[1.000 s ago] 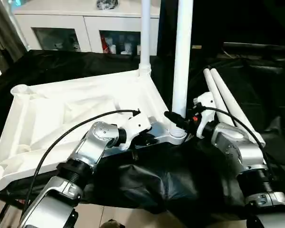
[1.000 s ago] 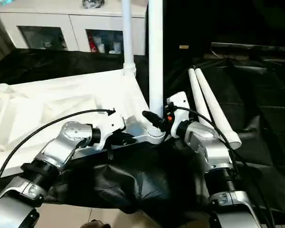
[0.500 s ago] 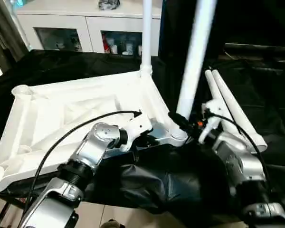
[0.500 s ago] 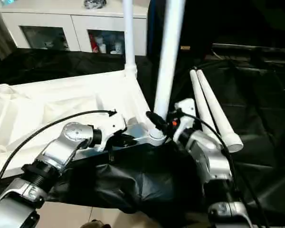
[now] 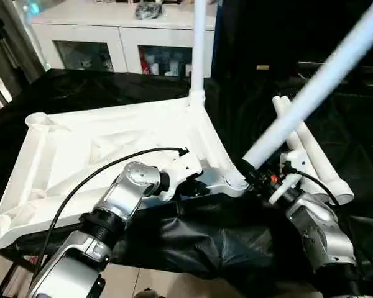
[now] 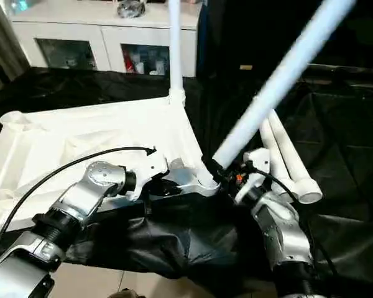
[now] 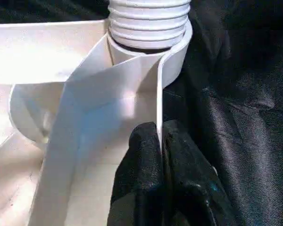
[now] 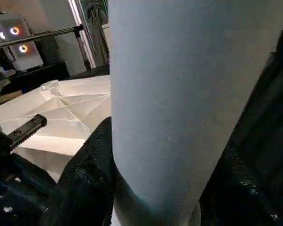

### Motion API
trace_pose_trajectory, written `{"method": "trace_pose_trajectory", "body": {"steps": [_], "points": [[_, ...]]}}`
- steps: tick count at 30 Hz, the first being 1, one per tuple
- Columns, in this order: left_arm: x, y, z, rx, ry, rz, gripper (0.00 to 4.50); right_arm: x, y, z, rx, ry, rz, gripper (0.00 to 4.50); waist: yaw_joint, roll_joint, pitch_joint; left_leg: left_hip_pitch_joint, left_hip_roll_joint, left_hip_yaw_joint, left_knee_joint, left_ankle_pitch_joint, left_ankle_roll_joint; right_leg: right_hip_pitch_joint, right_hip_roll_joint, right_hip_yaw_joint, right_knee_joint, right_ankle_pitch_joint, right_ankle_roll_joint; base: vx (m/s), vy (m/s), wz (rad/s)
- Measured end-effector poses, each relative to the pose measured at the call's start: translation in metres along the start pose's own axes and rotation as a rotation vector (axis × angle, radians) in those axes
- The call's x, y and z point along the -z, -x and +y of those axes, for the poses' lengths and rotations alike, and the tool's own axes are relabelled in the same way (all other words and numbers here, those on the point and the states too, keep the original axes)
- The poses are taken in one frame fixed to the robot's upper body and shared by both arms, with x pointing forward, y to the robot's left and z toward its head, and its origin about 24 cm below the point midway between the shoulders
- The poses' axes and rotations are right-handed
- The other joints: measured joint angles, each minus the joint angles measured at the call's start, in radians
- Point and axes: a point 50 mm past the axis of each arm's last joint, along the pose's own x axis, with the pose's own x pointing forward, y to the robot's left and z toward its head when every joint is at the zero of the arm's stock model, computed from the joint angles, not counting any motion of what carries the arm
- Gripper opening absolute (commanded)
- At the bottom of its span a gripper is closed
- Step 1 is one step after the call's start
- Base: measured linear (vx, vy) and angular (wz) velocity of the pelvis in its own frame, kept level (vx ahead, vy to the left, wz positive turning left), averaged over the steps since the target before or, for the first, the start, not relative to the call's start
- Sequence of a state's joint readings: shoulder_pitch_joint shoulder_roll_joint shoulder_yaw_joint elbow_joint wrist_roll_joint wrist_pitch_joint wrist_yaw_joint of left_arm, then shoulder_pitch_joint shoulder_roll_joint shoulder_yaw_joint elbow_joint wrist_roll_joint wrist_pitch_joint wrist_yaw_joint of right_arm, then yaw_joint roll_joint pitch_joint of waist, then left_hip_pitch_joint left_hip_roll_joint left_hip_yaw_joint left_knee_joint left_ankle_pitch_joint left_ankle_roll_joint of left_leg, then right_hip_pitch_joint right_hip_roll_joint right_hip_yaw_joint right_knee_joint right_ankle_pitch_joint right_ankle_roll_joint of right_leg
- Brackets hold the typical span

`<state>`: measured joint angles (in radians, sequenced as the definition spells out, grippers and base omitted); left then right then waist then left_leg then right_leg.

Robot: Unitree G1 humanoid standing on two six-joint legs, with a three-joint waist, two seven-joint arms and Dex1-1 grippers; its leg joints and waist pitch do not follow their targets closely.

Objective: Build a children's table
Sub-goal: Insert table leg to table base

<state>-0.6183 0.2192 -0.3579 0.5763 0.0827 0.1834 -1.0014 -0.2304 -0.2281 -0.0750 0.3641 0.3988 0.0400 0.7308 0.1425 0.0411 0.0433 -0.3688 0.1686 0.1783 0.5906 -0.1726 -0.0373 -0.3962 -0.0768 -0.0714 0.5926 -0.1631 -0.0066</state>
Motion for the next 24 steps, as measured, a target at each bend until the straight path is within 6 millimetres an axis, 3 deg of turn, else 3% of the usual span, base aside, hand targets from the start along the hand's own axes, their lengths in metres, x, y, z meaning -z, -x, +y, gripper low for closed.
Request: {"method": "trace_pose_trajectory", "body": {"steps": [7, 13, 19, 24], "points": [[0.0, 0.0, 0.0, -0.001, -0.003, -0.002, 0.0, -0.004, 0.002, 0.0, -0.026, 0.058, 0.023, 1.91, -0.001, 0.0, 0.0, 0.0, 0.0, 0.0, 0.0, 0.0, 0.0, 0.0, 0.0, 0.0, -0.001, 0.0, 0.0, 0.0, 0.0, 0.0], [0.001, 0.001, 0.001, -0.008, -0.008, 0.002, 0.0, -0.015, -0.009, 0.003, -0.094, 0.217, 0.117, 1.91, -0.006, -0.001, 0.001, 0.0, 0.0, 0.0, 0.0, 0.0, 0.0, 0.0, 0.0, 0.0, -0.002, 0.0, 0.0, 0.0, 0.0, 0.0], [0.002, 0.004, 0.003, -0.012, -0.014, 0.008, 0.0, -0.025, -0.023, 0.004, -0.166, 0.298, 0.208, 1.91, -0.026, -0.003, 0.001, -0.001, 0.0, 0.0, 0.0, 0.0, 0.0, 0.0, 0.0, 0.0, -0.004, 0.0, 0.0, 0.0, 0.0, 0.0], [0.002, 0.006, 0.003, -0.009, -0.018, 0.013, 0.0, -0.029, -0.031, 0.002, -0.22, 0.306, 0.254, 1.91, -0.03, -0.009, 0.001, -0.001, 0.0, 0.0, -0.001, 0.0, 0.0, 0.0, 0.0, 0.0, -0.005, 0.0, 0.0, 0.0, 0.0, 0.0]]}}
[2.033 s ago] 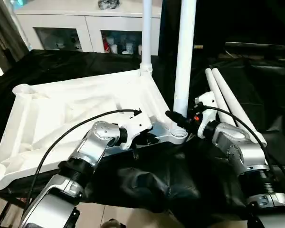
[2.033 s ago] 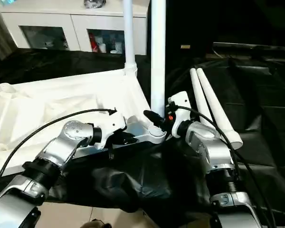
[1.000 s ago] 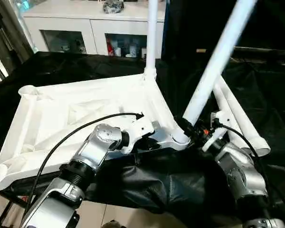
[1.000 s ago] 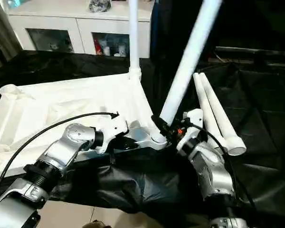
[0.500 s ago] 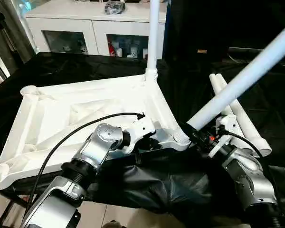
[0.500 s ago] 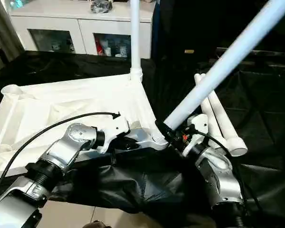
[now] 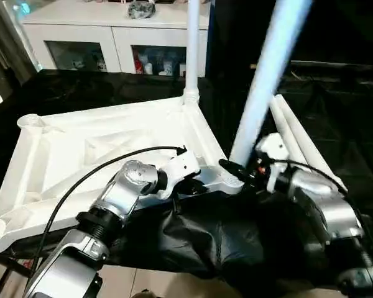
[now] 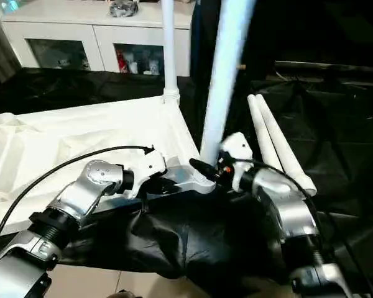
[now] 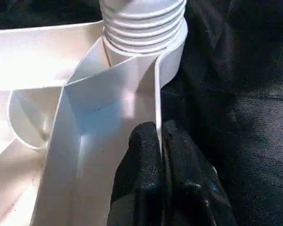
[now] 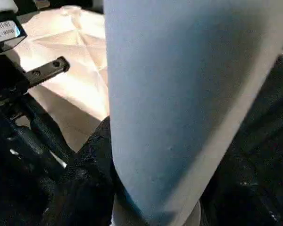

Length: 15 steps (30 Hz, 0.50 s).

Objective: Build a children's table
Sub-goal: Insert table leg to table base

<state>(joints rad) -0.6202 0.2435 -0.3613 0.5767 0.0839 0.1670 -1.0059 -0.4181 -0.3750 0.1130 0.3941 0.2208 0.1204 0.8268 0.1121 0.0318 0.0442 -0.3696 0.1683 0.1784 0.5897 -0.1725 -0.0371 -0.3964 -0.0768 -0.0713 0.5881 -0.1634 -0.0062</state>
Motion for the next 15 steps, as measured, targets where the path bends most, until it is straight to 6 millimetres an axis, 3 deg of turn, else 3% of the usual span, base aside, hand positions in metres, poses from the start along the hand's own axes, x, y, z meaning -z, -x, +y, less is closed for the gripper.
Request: {"method": "trace_pose_trajectory", "body": {"steps": [5, 15], "points": [[0.0004, 0.003, 0.0007, 0.008, -0.006, 0.008, 0.0, -0.0021, -0.0047, -0.0029, -0.057, -0.007, 0.018, 1.91, -0.006, -0.003, 0.0, 0.0, 0.0, 0.0, -0.002, 0.0, 0.0, 0.0, 0.0, 0.0, 0.0, 0.0, 0.0, 0.0, 0.0, 0.0], [-0.0025, 0.0063, -0.0009, 0.039, -0.037, 0.031, 0.0, -0.0029, -0.0026, -0.0099, -0.172, 0.011, 0.028, 1.91, -0.002, -0.017, 0.0, 0.0, 0.0, 0.001, -0.009, 0.0, 0.0, -0.002, 0.0, -0.001, -0.002, -0.001, -0.001, 0.0, 0.0, 0.0]]}}
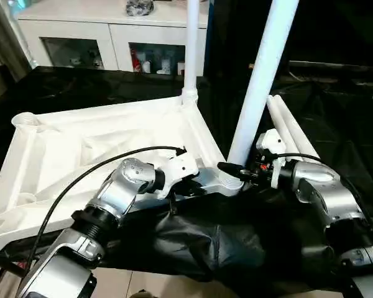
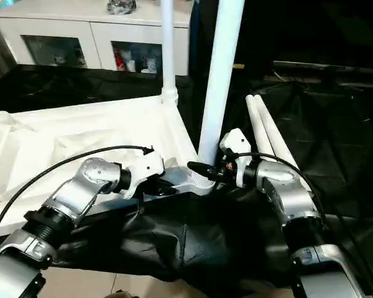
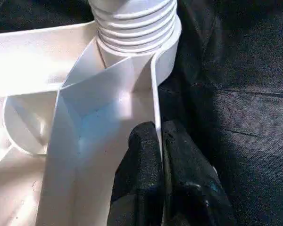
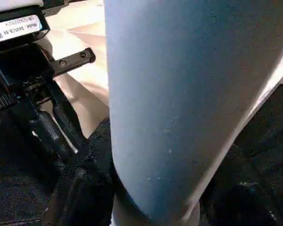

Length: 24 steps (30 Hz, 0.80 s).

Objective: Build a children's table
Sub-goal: Insert table leg to table base

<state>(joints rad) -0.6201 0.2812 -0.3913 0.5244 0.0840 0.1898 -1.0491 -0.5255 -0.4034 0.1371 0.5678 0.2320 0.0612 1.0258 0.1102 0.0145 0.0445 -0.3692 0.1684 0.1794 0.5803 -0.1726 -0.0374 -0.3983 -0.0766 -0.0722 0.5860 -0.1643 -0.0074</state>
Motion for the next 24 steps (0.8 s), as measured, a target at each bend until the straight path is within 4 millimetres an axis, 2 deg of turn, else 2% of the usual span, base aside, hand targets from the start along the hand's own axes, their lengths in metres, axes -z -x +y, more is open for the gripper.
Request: {"method": "trace_pose_trajectory", "body": {"steps": [5, 9, 16, 21, 24], "points": [[0.001, 0.001, 0.002, -0.022, 0.033, 0.001, 0.0, 0.0, -0.005, -0.001, 0.039, -0.018, -0.023, 1.91, -0.006, -0.006, 0.003, 0.002, 0.0, 0.0, 0.0, 0.0, 0.0, 0.001, 0.0, 0.0, 0.0, 0.0, 0.0, 0.0, 0.0, 0.0], [-0.002, -0.003, 0.007, -0.102, 0.085, -0.001, 0.0, 0.0, -0.019, -0.003, 0.194, -0.066, -0.057, 1.91, -0.021, -0.012, 0.007, 0.002, 0.0, 0.0, 0.001, 0.0, 0.0, 0.001, 0.0, 0.0, -0.003, 0.0, 0.0, 0.0, 0.0, 0.0], [-0.026, -0.035, 0.019, -0.288, 0.227, 0.025, 0.0, 0.0, -0.036, -0.013, 0.6, -0.196, -0.079, 1.91, -0.024, -0.007, 0.012, 0.001, -0.004, 0.0, 0.002, 0.0, 0.0, 0.001, -0.002, 0.002, -0.011, 0.0, 0.0, 0.0, 0.0, 0.0], [-0.04, -0.053, 0.02, -0.367, 0.289, 0.03, 0.0, -0.006, -0.051, -0.018, 0.75, -0.237, -0.064, 1.91, -0.024, -0.005, 0.011, 0.001, -0.005, 0.0, -0.001, 0.0, 0.0, 0.001, -0.002, 0.002, -0.015, 0.0, 0.0, 0.0, 0.0, 0.0], [-0.043, -0.056, 0.02, -0.396, 0.302, 0.029, 0.0, -0.01, -0.056, -0.02, 0.785, -0.245, -0.054, 1.91, -0.024, -0.005, 0.011, 0.002, -0.005, 0.0, -0.004, 0.0, 0.0, 0.001, -0.002, 0.002, -0.015, 0.0, 0.0, 0.0, 0.0, 0.0]]}}
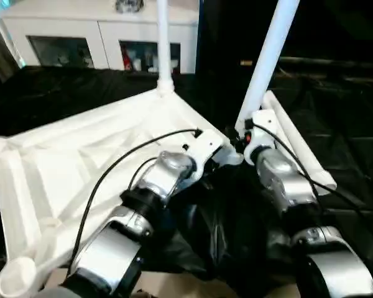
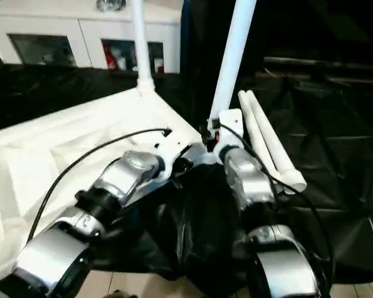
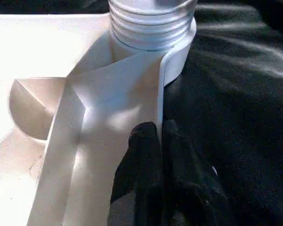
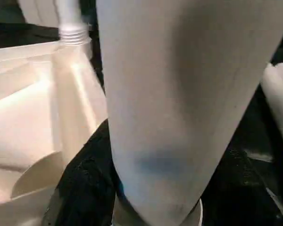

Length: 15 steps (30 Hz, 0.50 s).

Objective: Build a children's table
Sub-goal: Insert table leg to table base

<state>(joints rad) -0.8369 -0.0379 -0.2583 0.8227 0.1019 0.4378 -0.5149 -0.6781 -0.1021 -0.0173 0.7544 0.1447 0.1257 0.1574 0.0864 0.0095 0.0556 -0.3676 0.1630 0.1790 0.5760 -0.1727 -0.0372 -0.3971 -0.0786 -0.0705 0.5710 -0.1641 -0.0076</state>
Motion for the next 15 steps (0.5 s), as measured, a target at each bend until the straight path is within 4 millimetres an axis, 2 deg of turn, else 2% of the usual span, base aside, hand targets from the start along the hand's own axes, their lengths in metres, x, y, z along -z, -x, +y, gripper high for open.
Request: {"method": "trace_pose_trajectory", "body": {"steps": [13, 15], "points": [[-0.0023, -0.0014, 0.0021, -0.007, 0.006, 0.017, 0.0, -0.0038, -0.0041, 0.0021, 0.003, 0.015, 0.018, 1.91, 0.0, 0.0, -0.001, 0.004, 0.0, 0.0, -0.006, 0.0, 0.0, 0.0, 0.0, -0.001, 0.0, 0.0, 0.0, 0.0, 0.0, 0.0], [-0.0023, -0.0013, 0.0022, -0.007, 0.007, 0.017, 0.0, -0.0039, -0.004, 0.0019, 0.001, 0.013, 0.018, 2.47, 0.0, 0.0, -0.001, 0.004, 0.0, 0.0, -0.007, 0.0, 0.0, 0.0, 0.0, -0.001, -0.001, 0.0, 0.0, 0.0, 0.0, 0.0]]}}
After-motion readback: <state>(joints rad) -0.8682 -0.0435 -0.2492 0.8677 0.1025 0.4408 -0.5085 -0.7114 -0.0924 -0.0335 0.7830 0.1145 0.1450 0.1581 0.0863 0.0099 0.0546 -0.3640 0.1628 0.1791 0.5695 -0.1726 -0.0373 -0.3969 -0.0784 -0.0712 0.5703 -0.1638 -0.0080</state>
